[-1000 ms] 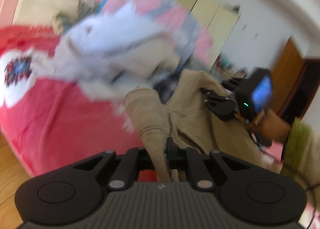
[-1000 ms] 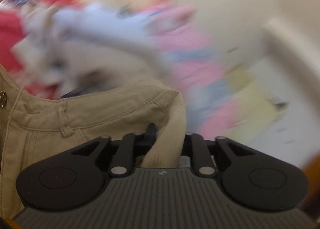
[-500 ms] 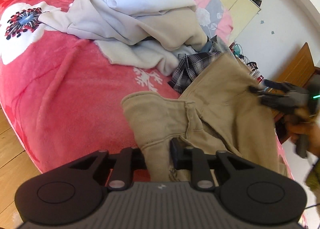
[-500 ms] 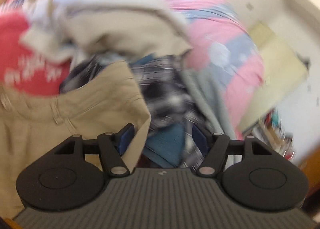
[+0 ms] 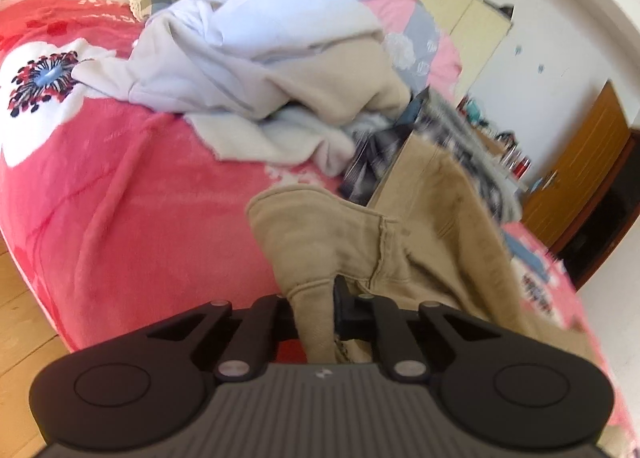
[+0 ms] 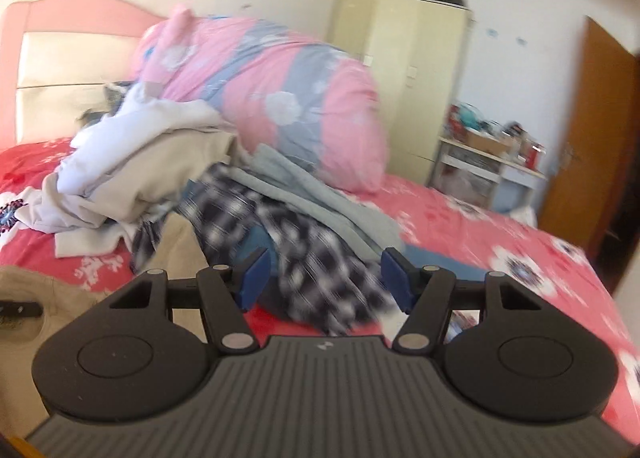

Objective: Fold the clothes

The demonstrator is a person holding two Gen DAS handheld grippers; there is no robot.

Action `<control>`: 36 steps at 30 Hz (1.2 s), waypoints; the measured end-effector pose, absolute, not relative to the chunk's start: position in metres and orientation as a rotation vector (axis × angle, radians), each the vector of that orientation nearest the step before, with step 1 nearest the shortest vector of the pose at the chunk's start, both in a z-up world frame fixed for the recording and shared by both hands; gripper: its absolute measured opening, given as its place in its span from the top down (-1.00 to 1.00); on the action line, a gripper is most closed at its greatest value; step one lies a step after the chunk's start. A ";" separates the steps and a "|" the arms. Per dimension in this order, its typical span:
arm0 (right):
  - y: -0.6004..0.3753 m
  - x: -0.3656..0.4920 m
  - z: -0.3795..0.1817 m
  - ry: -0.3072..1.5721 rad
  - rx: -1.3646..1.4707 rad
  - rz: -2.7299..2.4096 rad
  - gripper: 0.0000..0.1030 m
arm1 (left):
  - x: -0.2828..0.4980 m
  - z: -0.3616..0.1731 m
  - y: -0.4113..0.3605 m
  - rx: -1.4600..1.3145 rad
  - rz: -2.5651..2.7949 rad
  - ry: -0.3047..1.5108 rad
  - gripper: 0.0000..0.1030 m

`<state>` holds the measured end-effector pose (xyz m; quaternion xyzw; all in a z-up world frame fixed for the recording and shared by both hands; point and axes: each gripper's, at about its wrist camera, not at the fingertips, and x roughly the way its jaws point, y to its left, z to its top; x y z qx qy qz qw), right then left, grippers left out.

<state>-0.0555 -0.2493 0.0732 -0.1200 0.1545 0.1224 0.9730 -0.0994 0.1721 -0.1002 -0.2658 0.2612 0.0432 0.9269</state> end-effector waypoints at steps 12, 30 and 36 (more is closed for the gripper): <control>-0.377 -0.198 -0.014 0.535 0.208 -0.135 -0.20 | -0.132 -0.067 0.188 -0.451 0.212 0.498 0.13; -0.410 -0.282 -0.123 0.593 1.268 0.182 -0.35 | -0.075 -0.055 0.019 -0.455 -0.357 0.764 0.06; -0.373 -0.247 -0.158 0.708 1.236 -0.008 -0.25 | -0.061 -0.068 0.003 -0.425 -0.338 0.820 0.30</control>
